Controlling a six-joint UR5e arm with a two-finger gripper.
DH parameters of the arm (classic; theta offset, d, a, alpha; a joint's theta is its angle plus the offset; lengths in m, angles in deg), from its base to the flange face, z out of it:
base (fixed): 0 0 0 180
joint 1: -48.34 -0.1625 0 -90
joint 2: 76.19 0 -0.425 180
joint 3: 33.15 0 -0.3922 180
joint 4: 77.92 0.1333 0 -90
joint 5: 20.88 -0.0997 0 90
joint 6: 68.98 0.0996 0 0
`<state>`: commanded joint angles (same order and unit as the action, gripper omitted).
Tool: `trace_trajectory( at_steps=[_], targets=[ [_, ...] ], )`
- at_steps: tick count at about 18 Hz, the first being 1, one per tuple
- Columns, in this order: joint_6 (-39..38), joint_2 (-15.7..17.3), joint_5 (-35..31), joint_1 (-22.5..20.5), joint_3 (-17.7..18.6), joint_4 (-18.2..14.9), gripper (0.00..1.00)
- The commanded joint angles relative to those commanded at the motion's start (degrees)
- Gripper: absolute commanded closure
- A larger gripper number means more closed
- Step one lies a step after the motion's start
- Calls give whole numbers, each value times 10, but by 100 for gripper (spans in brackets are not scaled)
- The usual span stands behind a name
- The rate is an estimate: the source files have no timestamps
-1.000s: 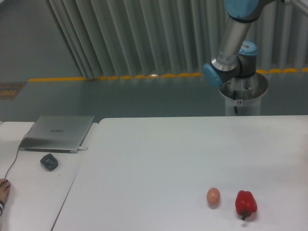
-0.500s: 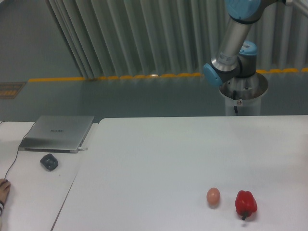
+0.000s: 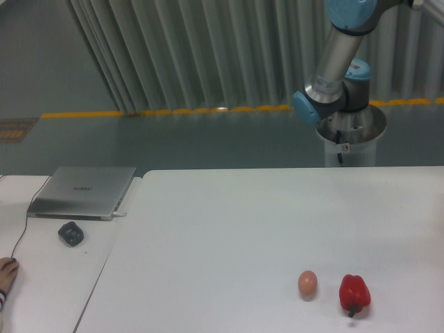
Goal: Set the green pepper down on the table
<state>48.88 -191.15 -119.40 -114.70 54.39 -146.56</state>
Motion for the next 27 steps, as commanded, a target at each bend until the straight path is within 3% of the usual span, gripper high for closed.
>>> trace_trajectory(
  at_steps=[3, 7, 10, 17, 21, 27],
  targets=[
    [0, 1, -2, 3, 0, -2, 32],
    [0, 2, -3, 4, -2, -4, 46],
    [1, 5, -3, 4, -7, -15, 48],
    [11, 12, 6, 4, -63, -99, 49],
    [67, 22, 5, 4, -78, -105, 49],
    [72, 28, 24, 13, -101, -136, 49]
  ],
)
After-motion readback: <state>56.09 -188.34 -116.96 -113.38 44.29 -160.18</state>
